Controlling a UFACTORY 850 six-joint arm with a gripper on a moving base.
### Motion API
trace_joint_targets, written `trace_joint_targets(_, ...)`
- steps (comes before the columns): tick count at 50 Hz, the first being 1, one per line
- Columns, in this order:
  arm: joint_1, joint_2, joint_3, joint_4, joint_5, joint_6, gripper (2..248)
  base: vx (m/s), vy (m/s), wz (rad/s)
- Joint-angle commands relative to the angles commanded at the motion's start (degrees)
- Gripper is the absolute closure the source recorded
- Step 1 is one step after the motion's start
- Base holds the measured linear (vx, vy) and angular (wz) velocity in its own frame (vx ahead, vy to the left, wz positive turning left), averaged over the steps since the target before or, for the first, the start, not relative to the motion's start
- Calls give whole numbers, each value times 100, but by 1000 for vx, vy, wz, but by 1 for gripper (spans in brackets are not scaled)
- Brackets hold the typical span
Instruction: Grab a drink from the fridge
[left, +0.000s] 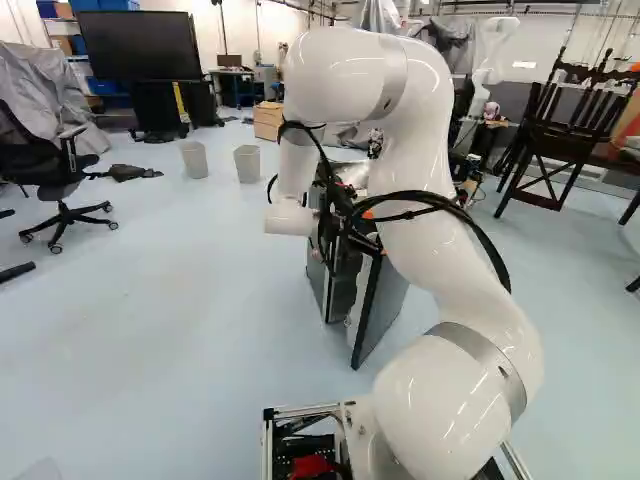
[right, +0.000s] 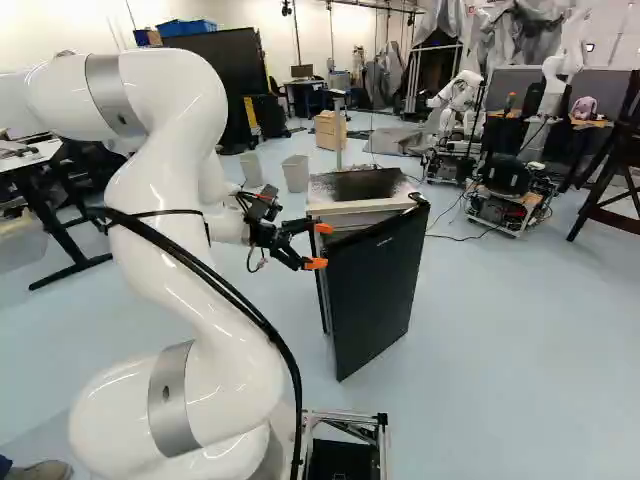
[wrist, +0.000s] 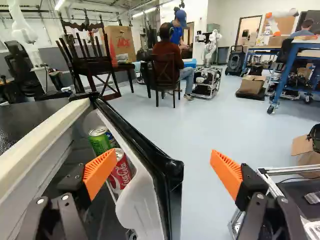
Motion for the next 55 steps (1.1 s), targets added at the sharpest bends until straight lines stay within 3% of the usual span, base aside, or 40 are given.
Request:
trace_joint_targets(25, -184, -22, -64, 0, -152, 0, 3, 0, 0, 0)
trace_joint_targets(55, -671, -61, -177, 79, -574, 0, 3, 0, 0, 0)
